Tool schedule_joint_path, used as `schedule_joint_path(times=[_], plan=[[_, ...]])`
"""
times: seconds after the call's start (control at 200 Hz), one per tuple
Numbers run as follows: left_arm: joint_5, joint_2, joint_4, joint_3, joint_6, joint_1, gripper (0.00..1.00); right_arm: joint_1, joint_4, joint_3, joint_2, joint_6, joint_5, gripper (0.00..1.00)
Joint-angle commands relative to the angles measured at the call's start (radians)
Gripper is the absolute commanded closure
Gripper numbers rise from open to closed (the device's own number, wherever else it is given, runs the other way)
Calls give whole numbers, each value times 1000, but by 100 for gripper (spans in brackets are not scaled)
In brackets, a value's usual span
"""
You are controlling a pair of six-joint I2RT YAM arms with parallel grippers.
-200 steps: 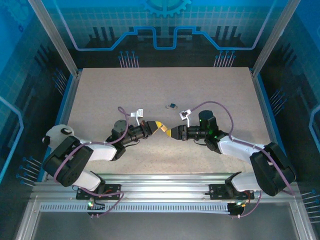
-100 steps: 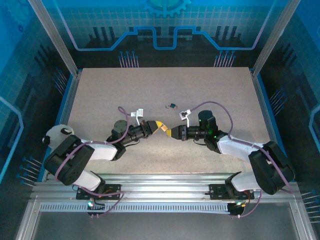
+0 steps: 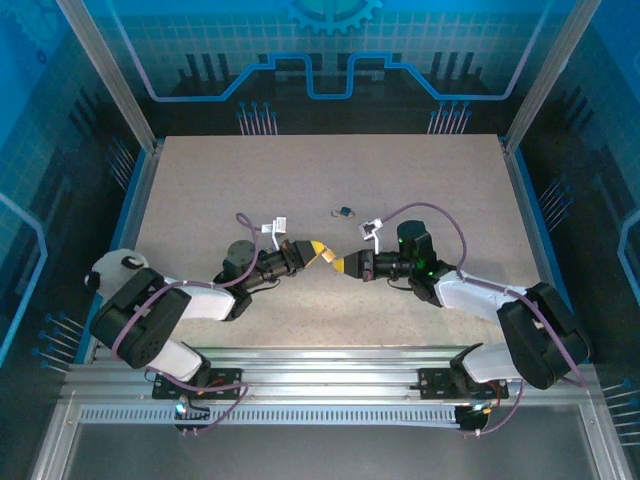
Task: Lock with the key
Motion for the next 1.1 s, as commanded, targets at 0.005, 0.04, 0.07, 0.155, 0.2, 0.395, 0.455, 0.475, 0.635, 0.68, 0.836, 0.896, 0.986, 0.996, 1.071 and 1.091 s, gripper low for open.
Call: schedule_joint_path(times=[0.005,0.04,0.07,0.155,0.2,0.395,0.455,0.475,0.635,0.68,0.836,0.896,0.986,0.996,1.071,1.091], plan=[[4,9,53,-9,-2,1,100,-7,0,0,0,-13,-18,100],[1,10,53,-8,-2,2,100,-6,-2,1,-1,-13,-19,100],[-2,11,55,-8,-2,2,100,-6,-4,2,-2,-13,-18,100],[-14,10,53,-13,0,4,100,-6,-11,2,-6,-15,-16,100],[-20,11,51,-13,1,3,100,-6,-14,2,-7,-17,-20,100],[-35,17,45,-7,0,7,100,-7,-32,3,-11,-22,-27,100],[-38,21,45,-5,-6,15,100,-6,-34,3,-12,-21,-34,100],[-40,22,47,-4,-10,19,100,-7,-35,3,-12,-22,-34,100],[-40,28,54,5,-25,39,100,-6,-42,0,-18,-21,-38,100],[-38,30,57,8,-28,43,100,-6,-45,0,-19,-22,-38,100],[-40,32,57,16,-34,57,100,-6,-47,0,-18,-23,-46,100],[-42,32,57,16,-37,63,100,-6,-46,0,-15,-23,-49,100],[-42,37,65,19,-44,72,100,-6,-46,2,-15,-22,-53,100],[-42,38,68,20,-47,73,100,-6,-46,2,-14,-23,-53,100],[-42,46,81,23,-55,78,100,-5,-46,3,-13,-22,-57,100],[-42,48,83,24,-57,80,100,-5,-46,3,-12,-21,-57,100]])
